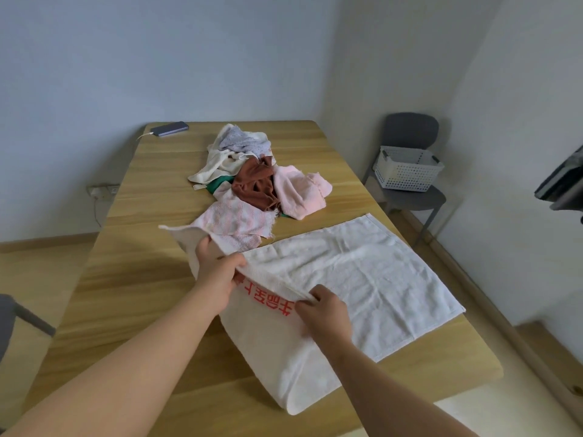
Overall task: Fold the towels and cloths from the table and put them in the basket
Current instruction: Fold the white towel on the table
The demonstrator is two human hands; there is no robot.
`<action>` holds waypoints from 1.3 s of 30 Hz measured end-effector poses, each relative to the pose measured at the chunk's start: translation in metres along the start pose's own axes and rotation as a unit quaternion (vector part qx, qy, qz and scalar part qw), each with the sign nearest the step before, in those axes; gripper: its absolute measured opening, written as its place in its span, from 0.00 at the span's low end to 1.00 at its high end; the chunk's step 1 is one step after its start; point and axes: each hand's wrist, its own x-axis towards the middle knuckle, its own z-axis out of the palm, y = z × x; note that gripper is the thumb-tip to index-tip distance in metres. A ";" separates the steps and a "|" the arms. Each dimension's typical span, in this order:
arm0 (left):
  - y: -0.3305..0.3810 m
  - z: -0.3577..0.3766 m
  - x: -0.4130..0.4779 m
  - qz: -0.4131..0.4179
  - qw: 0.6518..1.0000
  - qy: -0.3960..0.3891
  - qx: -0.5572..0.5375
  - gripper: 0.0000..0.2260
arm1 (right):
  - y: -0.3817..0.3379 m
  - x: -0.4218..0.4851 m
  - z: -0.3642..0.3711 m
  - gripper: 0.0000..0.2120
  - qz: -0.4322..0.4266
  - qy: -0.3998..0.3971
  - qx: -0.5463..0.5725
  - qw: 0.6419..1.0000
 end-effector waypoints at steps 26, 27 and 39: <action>-0.143 0.301 0.040 0.047 0.739 -0.202 0.641 0.25 | 0.168 0.165 -0.226 0.21 0.089 0.028 -0.155 0.983; -0.147 0.292 0.042 0.040 0.727 -0.198 0.656 0.24 | 0.167 0.167 -0.222 0.19 0.065 0.026 -0.181 0.981; -0.138 0.172 0.025 0.027 0.653 -0.209 0.728 0.31 | 0.158 0.165 -0.169 0.20 -0.019 -0.058 -0.234 0.970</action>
